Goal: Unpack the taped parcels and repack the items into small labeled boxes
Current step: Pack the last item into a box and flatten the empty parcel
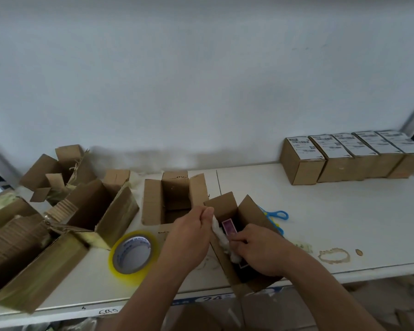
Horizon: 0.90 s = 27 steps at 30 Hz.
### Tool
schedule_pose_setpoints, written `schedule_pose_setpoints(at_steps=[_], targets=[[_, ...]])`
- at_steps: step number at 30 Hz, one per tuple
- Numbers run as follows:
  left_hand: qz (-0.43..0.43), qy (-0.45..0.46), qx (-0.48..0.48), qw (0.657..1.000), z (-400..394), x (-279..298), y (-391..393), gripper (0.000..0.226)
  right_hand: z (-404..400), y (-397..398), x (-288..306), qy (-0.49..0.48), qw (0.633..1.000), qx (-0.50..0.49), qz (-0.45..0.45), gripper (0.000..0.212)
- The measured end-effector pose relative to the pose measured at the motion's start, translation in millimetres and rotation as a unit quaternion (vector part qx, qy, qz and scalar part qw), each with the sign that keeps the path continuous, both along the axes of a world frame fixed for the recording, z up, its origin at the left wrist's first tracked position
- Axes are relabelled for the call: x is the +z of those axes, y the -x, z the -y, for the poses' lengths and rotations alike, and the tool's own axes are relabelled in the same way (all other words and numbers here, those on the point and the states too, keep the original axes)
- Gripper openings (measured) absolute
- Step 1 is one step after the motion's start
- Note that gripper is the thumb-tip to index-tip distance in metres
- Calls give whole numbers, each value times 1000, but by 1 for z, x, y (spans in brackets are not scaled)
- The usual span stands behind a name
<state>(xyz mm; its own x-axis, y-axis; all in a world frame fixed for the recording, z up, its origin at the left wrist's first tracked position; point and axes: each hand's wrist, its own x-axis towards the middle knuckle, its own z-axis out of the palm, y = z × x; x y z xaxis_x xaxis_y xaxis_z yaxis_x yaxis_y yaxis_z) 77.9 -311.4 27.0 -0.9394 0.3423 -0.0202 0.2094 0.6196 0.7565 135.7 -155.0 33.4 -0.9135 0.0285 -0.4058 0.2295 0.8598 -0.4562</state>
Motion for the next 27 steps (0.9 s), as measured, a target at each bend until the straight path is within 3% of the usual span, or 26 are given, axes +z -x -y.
schedule_pose_setpoints(at_steps=[6, 10, 13, 18, 21, 27], targets=[[-7, -16, 1, 1000, 0, 1, 0, 37, 5, 7, 3, -1, 997, 23, 74, 37], [-12, -14, -2, 1000, 0, 0, 1, 40, 6, 12, 14, -8, 987, 64, 147, 22], [-14, -18, -5, 1000, -1, -1, 0, 47, 4, 13, 16, 9, 986, 61, 154, 29], [-16, -15, -10, 1000, -3, -2, 1, 55, -10, 5, 9, 84, 993, 24, 85, 33], [-22, -12, -7, 1000, -4, -2, 3, 58, -16, 2, 8, 37, 997, 54, 39, 43], [-42, -7, -7, 999, -4, -4, 4, 60, -9, 6, 6, -59, 993, 97, -34, 32]])
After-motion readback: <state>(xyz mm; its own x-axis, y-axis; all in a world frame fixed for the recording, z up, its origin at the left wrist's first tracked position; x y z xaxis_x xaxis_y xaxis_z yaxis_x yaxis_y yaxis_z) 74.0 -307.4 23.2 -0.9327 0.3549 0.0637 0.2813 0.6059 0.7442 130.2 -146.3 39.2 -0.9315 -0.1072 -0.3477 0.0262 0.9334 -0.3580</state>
